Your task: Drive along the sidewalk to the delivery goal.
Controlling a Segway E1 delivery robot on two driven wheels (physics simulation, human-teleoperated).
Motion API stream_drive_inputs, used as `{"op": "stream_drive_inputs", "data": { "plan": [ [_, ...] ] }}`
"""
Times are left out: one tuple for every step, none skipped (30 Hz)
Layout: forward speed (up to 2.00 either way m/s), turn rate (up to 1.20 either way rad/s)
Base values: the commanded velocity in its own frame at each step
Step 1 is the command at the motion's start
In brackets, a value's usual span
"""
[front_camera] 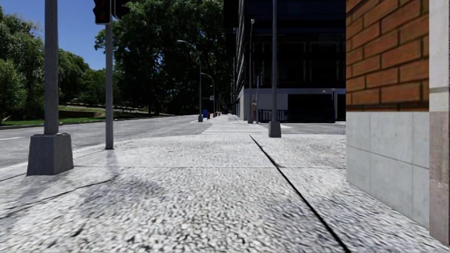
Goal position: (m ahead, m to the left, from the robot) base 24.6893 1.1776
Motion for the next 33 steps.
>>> {"op": "stream_drive_inputs", "data": {
  "plan": [
    [2.0, 0.0],
    [2.0, 0.0],
    [2.0, 0.0],
    [2.0, 0.0],
    [2.0, 0.0],
    [2.0, 0.0],
    [2.0, 0.0],
    [2.0, 0.0],
    [2.0, 0.0],
    [2.0, 0.0],
    [2.0, 0.0],
    [2.0, 0.0],
    [2.0, 0.0],
    [2.0, 0.0],
    [2.0, 0.0],
    [2.0, 0.0],
    [2.0, 0.0],
    [2.0, 0.0],
    [2.0, 0.0],
    [2.0, 0.0],
    [2.0, 0.0],
    [2.0, 0.0],
    [2.0, 0.0],
    [2.0, 0.0],
    [2.0, 0.0],
    [2.0, 0.0],
    [2.0, 0.0],
    [2.0, 0.0],
    [2.0, 0.0],
    [2.0, 0.0],
    [2.0, 0.0],
    [2.0, 0.0],
    [2.0, 0.0]
  ]
}}
